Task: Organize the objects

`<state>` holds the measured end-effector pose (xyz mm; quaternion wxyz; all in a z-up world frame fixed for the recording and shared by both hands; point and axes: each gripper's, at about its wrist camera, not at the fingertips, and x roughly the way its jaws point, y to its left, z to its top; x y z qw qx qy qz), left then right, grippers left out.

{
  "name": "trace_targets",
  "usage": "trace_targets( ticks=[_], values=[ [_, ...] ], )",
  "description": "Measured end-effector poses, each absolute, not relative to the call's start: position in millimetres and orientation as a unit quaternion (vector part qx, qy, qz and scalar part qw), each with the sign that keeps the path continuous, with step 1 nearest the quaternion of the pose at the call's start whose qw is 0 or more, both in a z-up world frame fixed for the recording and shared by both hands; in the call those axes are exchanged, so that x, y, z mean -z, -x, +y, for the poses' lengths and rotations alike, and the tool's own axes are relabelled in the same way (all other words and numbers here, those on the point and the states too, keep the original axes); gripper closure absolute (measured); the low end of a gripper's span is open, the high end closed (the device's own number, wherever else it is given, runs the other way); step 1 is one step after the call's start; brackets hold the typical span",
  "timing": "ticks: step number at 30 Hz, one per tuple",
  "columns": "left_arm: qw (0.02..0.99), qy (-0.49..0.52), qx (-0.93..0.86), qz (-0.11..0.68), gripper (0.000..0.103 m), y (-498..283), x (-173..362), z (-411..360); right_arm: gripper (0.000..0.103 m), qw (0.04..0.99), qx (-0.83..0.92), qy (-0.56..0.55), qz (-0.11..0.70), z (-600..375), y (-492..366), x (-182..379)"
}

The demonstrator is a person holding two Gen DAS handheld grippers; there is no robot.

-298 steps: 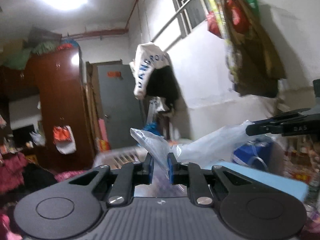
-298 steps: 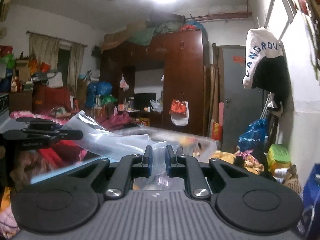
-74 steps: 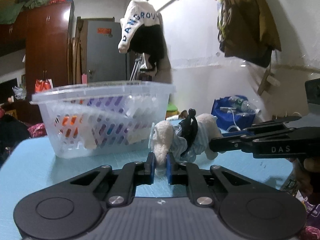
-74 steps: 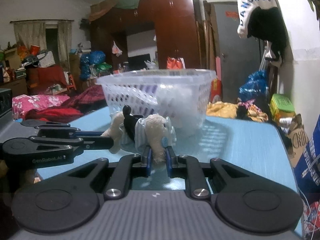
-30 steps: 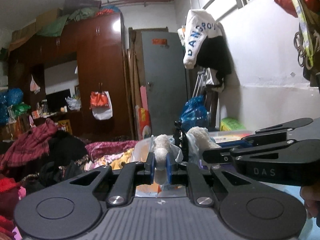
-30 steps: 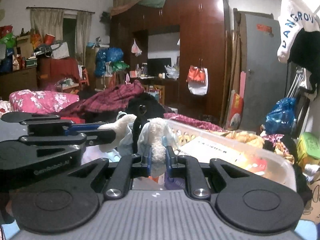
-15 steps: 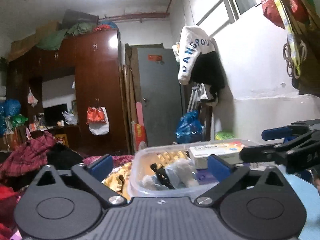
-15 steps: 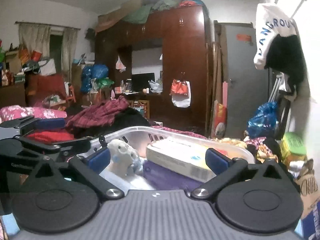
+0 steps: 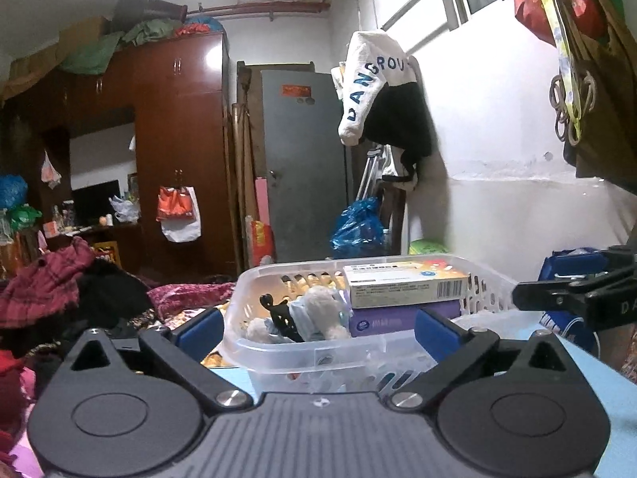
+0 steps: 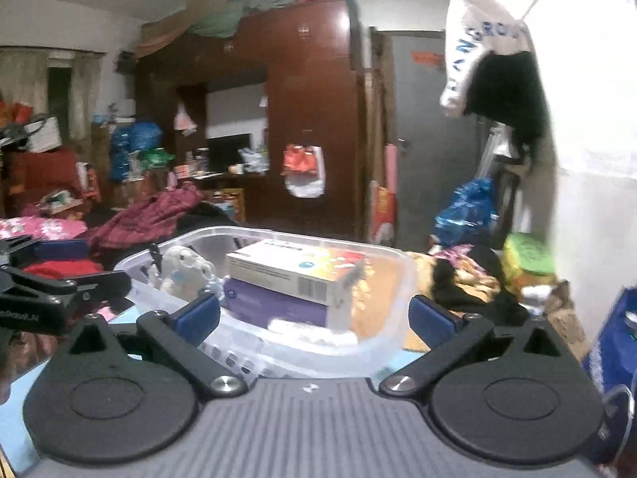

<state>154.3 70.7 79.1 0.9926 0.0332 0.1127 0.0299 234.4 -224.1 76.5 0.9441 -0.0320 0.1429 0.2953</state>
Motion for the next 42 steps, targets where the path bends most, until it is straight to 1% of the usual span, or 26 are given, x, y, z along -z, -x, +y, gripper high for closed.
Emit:
trace_targets(
  ticks=[3,11,16,19,27,42],
  values=[
    [0.992,-0.032,-0.029,0.12,0.001,-147,-79,67,0.0,0.949,-0.271,0.025,0.16,-228,-226,-76],
    [0.994,-0.024,-0.007,0.11,0.001,-114,-82,57,0.0,0.948,-0.277,0.026,0.153,-234,-191,-75],
    [0.993,0.025,0.004,0.113,0.001,-90,-79,63,0.0,0.95,-0.275,0.027,0.147,-239,-172,-75],
    [0.99,0.044,-0.004,0.133,0.001,-88,-72,67,0.0,0.949,-0.279,0.015,0.146,-245,-166,-73],
    [0.987,0.028,-0.024,0.155,0.001,-85,-63,58,0.0,0.948,-0.276,-0.017,0.157,-256,-166,-65],
    [0.986,0.007,-0.02,0.168,0.001,-81,-60,41,0.0,0.947,-0.28,-0.003,0.155,-255,-158,-57]
  ],
)
